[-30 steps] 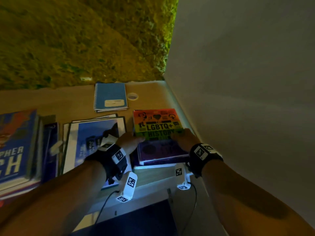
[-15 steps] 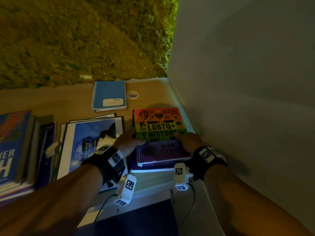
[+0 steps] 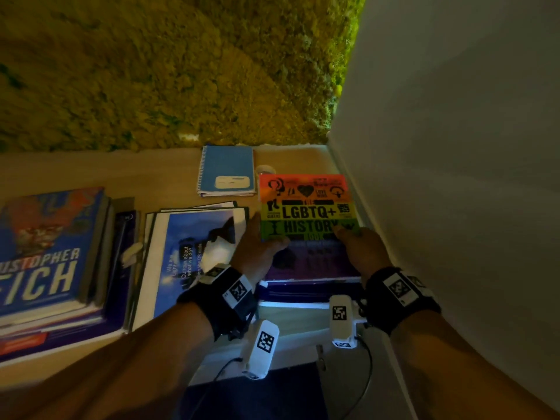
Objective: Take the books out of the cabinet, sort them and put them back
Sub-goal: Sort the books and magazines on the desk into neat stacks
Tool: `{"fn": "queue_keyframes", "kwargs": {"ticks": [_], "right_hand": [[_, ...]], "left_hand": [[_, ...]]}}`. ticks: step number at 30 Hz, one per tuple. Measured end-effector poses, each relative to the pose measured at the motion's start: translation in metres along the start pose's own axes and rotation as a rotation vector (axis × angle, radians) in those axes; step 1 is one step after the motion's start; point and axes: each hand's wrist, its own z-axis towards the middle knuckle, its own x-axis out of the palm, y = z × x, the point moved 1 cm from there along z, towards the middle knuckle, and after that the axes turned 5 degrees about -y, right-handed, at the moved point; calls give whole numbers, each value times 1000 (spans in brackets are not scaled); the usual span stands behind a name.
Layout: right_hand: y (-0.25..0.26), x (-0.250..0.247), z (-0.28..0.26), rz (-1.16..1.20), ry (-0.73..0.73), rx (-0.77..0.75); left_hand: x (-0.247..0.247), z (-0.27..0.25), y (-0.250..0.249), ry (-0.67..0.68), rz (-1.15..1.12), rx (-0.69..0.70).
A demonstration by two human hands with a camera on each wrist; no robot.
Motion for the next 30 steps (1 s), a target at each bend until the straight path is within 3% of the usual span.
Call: {"fn": "queue_keyframes", "kwargs": {"ticks": [5,11,17,22,27,30], "right_hand": [[57,65,-24,171,131,-126],[116,189,-77,309,344,-168],[167,294,-143,299,583,-204],[162,335,-180,243,611,-136],[151,341,-193,231,576,-106],[151,340,-196,274,563,-82]], "left_hand": [[-71,-8,-28,-222,-55,100],[-218,-31,-46,-399,131,167],[-358,-62,-37,-556,173,74],[-405,-75,3,-474,62,-45],[-420,-79,40,-372,194,21],[-422,-79,43,-316,65,51]]}}
